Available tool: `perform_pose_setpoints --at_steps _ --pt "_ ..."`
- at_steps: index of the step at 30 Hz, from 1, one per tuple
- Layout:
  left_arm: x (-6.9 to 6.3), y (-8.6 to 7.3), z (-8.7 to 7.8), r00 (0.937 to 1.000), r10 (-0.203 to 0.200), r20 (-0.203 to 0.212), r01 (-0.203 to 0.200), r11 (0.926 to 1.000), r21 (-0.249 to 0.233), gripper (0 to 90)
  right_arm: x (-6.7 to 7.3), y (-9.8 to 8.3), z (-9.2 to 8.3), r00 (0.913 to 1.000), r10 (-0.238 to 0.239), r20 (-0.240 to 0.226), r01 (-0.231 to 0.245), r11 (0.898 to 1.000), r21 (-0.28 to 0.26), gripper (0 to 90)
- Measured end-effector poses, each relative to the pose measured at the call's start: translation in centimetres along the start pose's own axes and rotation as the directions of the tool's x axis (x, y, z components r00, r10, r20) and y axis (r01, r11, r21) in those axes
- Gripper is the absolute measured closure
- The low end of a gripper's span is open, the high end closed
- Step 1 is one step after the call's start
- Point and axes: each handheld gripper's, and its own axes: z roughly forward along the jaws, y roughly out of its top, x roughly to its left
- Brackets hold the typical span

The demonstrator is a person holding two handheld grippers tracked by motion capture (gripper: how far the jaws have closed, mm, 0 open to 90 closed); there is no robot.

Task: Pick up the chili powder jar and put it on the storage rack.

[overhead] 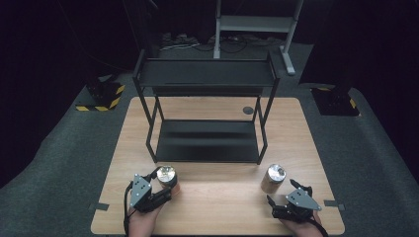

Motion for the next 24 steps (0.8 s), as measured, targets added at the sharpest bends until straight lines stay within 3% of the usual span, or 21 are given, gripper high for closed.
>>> perform_pose_setpoints --at_steps 10,24 --pt "0.4 1.0 -1.3 0.9992 0.009 -0.039 -0.011 0.9994 -0.033 34.3 0.0 0.0 0.0 1.0000 -0.002 0.002 0.002 1.000 0.000 0.4" --pt "0.4 3.7 -1.5 0.9981 0.042 -0.046 -0.046 0.9954 -0.084 34.3 0.0 0.0 0.0 1.0000 0.003 0.000 -0.003 1.000 -0.002 0.4"
